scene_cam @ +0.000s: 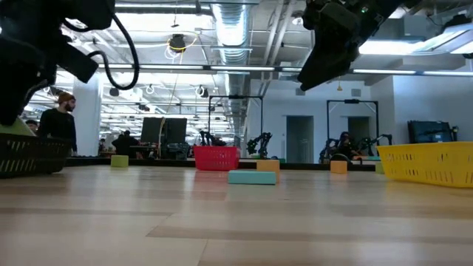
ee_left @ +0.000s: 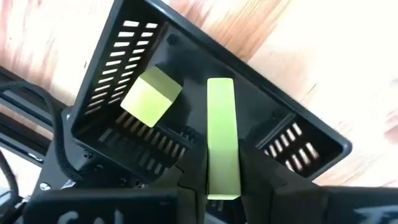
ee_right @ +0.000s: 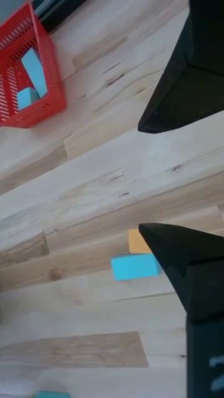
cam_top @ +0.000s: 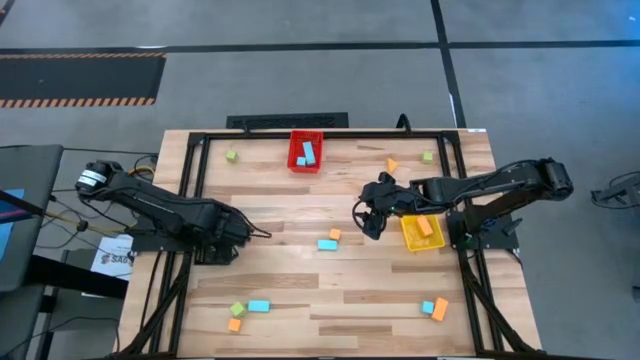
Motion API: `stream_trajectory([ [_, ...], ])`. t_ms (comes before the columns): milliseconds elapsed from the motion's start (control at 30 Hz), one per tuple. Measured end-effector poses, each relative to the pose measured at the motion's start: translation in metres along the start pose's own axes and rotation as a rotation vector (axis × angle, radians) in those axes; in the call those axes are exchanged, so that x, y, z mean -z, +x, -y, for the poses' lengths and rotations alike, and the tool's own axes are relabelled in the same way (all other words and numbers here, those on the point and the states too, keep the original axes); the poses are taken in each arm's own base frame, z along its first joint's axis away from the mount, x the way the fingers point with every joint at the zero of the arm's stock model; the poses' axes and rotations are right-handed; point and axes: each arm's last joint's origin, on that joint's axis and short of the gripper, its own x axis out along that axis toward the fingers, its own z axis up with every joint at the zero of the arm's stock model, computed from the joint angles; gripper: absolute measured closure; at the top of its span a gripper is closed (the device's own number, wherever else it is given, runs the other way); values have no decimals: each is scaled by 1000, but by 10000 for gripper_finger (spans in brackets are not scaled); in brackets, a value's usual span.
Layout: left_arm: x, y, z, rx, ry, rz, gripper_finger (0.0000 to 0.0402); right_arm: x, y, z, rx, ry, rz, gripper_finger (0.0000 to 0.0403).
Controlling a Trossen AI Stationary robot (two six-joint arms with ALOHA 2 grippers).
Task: Sort & place blocks by color
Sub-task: Put the light green block into the black bin, then put the light blue block into the red bin
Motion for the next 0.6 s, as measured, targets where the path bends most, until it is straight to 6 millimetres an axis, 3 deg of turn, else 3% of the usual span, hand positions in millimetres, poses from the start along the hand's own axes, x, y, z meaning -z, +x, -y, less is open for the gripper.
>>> stream_trajectory([
  [433,-1,-1,-10,-28,102,-70,230,0,0,0,0,2,0,132],
  [600,-6,-12,-14,15,150,-105,189,0,0,0,1,3,0,132],
])
